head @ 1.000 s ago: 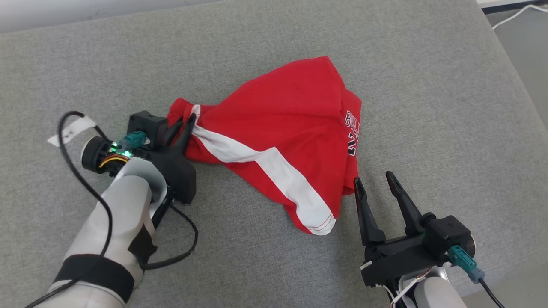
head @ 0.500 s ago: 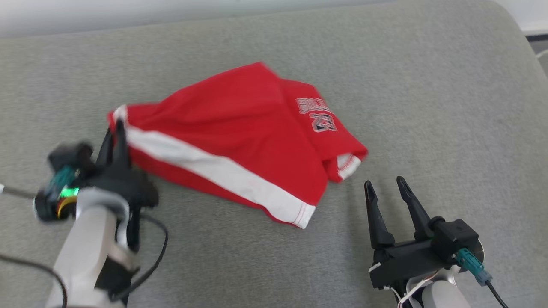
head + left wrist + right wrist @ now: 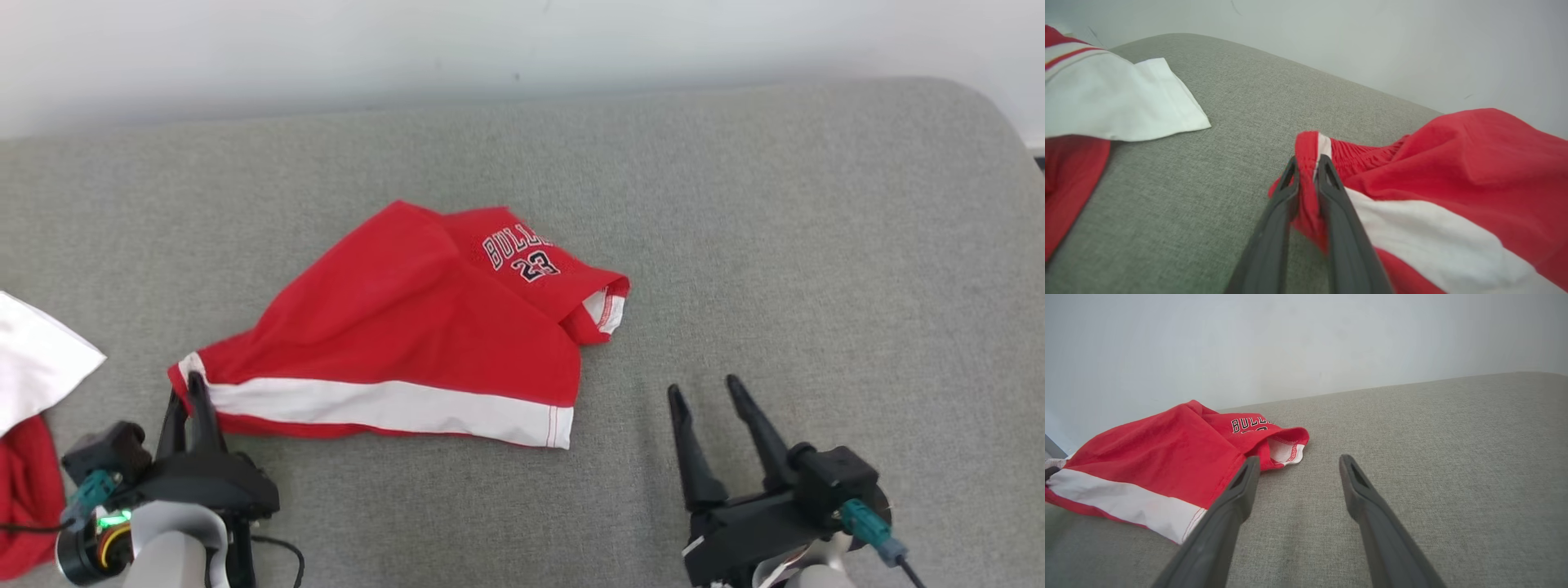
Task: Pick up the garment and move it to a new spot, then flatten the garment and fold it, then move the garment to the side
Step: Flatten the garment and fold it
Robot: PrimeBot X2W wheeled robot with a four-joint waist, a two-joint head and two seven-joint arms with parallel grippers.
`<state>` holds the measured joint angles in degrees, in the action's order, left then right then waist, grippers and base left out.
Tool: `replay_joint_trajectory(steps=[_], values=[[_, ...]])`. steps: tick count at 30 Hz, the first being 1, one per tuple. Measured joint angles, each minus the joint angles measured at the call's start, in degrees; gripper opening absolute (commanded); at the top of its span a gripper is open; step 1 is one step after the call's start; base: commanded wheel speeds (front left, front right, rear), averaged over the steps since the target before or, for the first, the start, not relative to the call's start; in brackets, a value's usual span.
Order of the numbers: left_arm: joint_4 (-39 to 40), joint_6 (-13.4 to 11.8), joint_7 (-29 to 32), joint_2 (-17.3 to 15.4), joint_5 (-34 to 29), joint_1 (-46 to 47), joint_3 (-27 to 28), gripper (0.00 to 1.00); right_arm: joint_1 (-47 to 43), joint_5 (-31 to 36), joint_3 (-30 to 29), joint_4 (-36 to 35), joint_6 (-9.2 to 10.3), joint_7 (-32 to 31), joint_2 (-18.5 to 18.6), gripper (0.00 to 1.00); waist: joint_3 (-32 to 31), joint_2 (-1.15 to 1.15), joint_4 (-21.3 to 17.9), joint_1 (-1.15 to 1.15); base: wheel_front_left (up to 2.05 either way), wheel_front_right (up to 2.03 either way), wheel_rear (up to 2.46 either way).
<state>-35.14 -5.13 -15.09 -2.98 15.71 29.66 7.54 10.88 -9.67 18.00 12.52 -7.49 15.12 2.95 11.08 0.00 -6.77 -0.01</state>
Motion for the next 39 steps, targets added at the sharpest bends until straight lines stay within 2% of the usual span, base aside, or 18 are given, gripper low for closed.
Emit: replay_joint_trajectory(steps=[1, 7, 10, 19, 28, 29, 31, 34, 36, 39], values=[[0.1, 0.1, 0.0, 0.0, 0.1, -0.5, 0.0, 1.0, 0.0, -0.6, 0.9, 0.2, 0.0, 0.0, 0.0, 1.0, -0.4, 0.0, 0.1, 0.0, 0.0, 0.0, 0.0], [4.1, 1.0, 0.0, 0.1, -0.3, -3.1, -2.8, 1.0, 0.0, -5.7, 8.1, 2.2, 0.0, 0.0, 1.3, 1.0, -1.8, 0.0, 1.7, 0.0, 0.0, 0.0, 0.0], [6.8, 1.4, 0.0, 0.1, -1.2, -4.9, -4.6, 1.0, 0.3, -7.8, 9.8, 4.0, 0.0, 0.0, 1.9, 1.0, -2.1, 0.0, 3.0, 0.0, 0.0, 0.0, 0.0], [14.5, 2.3, 0.0, 0.1, -5.8, -9.8, -8.7, 1.0, 1.5, -9.3, 9.4, 7.4, 0.0, 0.0, 2.8, 1.0, -2.5, 0.0, 7.7, 0.0, 0.0, 0.0, 0.0], [18.1, 3.4, 0.0, 0.1, -9.0, -16.3, -6.2, 1.0, 0.9, -9.4, 7.8, 10.6, 0.0, 0.0, 2.9, 1.0, -2.9, 0.0, 13.0, 0.0, 0.0, 0.0, 0.0], [18.7, 3.6, 0.0, 0.1, -9.3, -17.5, -5.5, 1.0, 0.4, -9.4, 7.5, 10.9, 0.0, 0.0, 2.8, 0.94, -3.0, 0.0, 14.0, 0.01, 0.0, 0.0, 0.0], [19.2, 3.8, 0.0, 0.1, -9.8, -18.7, -4.9, 1.0, 0.1, -9.4, 7.0, 11.2, 0.0, 0.0, 2.8, 0.51, -3.2, 0.0, 14.8, 0.01, 0.0, 0.0, 0.0], [20.5, 4.1, 0.0, 0.1, -10.4, -20.2, -4.4, 1.0, -0.1, -9.3, 5.8, 11.1, 0.0, 0.0, 2.7, 0.29, -3.4, 0.0, 15.9, 0.01, 0.0, 0.0, 0.0], [21.2, 4.1, 0.0, 0.1, -10.4, -21.0, -4.4, 1.0, -0.4, -9.3, 5.1, 11.3, 0.0, 0.0, 2.7, 0.0, -3.6, 0.01, 16.3, 0.01, 0.0, 0.0, 0.0], [21.7, 4.1, 0.0, 0.1, -10.3, -22.0, -4.4, 1.0, -0.9, -8.8, 4.3, 11.6, 0.0, 0.0, 2.7, 0.0, -3.8, 0.0, 16.4, 0.0, 0.0, 0.0, 0.0]])
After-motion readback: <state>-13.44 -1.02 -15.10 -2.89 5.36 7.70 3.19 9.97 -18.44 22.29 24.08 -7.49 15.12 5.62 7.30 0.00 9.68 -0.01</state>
